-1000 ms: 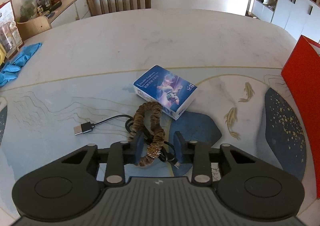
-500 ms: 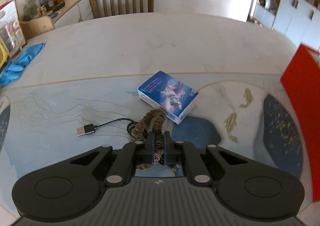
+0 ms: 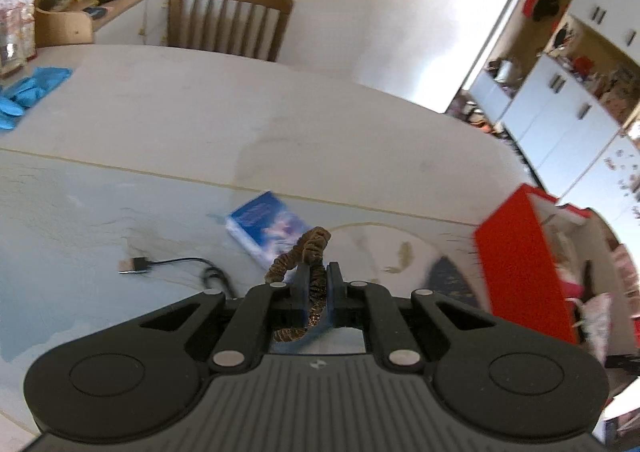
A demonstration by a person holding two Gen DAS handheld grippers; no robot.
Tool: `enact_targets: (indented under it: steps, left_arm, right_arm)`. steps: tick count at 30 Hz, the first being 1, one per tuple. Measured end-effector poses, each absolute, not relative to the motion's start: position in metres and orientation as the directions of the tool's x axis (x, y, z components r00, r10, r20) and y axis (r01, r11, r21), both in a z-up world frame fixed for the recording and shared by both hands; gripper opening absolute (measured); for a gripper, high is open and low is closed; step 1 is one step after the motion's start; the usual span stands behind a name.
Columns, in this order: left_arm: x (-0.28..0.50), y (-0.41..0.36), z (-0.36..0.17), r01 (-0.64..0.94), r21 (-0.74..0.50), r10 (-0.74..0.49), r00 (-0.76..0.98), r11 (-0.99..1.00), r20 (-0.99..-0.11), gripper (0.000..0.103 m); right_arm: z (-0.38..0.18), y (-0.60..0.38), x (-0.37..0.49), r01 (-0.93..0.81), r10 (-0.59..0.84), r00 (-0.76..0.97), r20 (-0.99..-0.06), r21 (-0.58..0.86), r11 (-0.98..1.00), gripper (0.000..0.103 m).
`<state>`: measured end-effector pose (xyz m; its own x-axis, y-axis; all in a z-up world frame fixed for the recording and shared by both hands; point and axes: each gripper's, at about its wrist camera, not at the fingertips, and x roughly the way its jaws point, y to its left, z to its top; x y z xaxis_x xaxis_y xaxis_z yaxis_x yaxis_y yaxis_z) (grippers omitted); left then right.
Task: Organize objects
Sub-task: 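Lift the braided cord with the left gripper toward the box, then carry the braided cord with the left gripper over the box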
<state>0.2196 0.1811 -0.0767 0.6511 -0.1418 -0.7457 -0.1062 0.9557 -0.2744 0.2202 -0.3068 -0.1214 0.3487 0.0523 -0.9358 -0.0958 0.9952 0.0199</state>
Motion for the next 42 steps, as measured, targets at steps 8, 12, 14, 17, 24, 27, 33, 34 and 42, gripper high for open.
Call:
enact_targets:
  steps: [8, 12, 14, 17, 24, 27, 33, 34, 42]
  left_arm:
    - [0.226, 0.124, -0.050, 0.062, -0.341, -0.294, 0.664, 0.938, -0.688, 0.007]
    - [0.231, 0.088, -0.035, 0.154, -0.337, -0.349, 0.670, 0.929, -0.655, 0.007]
    - [0.235, 0.073, -0.029, 0.201, -0.340, -0.383, 0.664, 0.919, -0.642, 0.007]
    - [0.241, 0.047, -0.023, 0.269, -0.330, -0.423, 0.650, 0.905, -0.631, 0.007]
    - [0.260, -0.009, -0.017, 0.388, -0.294, -0.481, 0.602, 0.874, -0.637, 0.007]
    - [0.271, -0.034, -0.018, 0.434, -0.271, -0.496, 0.579, 0.859, -0.647, 0.007]
    - [0.290, -0.078, -0.025, 0.506, -0.218, -0.504, 0.541, 0.835, -0.673, 0.007]
    - [0.294, -0.085, -0.027, 0.516, -0.205, -0.501, 0.537, 0.831, -0.679, 0.007]
    - [0.318, -0.135, -0.047, 0.583, -0.091, -0.456, 0.518, 0.807, -0.724, 0.007]
  right_arm:
    - [-0.121, -0.306, 0.221, -0.091, 0.050, 0.350, -0.935, 0.019, 0.996, 0.004]
    - [-0.121, -0.306, 0.221, -0.092, 0.050, 0.351, -0.935, 0.019, 0.996, 0.004]
    - [-0.121, -0.306, 0.221, -0.092, 0.051, 0.351, -0.935, 0.020, 0.996, 0.004]
    - [-0.121, -0.307, 0.221, -0.093, 0.051, 0.352, -0.935, 0.019, 0.996, 0.004]
    - [-0.122, -0.306, 0.222, -0.091, 0.055, 0.354, -0.934, 0.024, 0.996, 0.004]
    - [-0.122, -0.306, 0.223, -0.091, 0.059, 0.355, -0.933, 0.028, 0.995, 0.004]
    - [-0.123, -0.306, 0.223, -0.089, 0.070, 0.357, -0.932, 0.041, 0.995, 0.005]
    - [-0.123, -0.307, 0.223, -0.089, 0.071, 0.357, -0.931, 0.041, 0.995, 0.005]
    - [-0.122, -0.306, 0.223, -0.090, 0.078, 0.358, -0.930, 0.049, 0.995, 0.005]
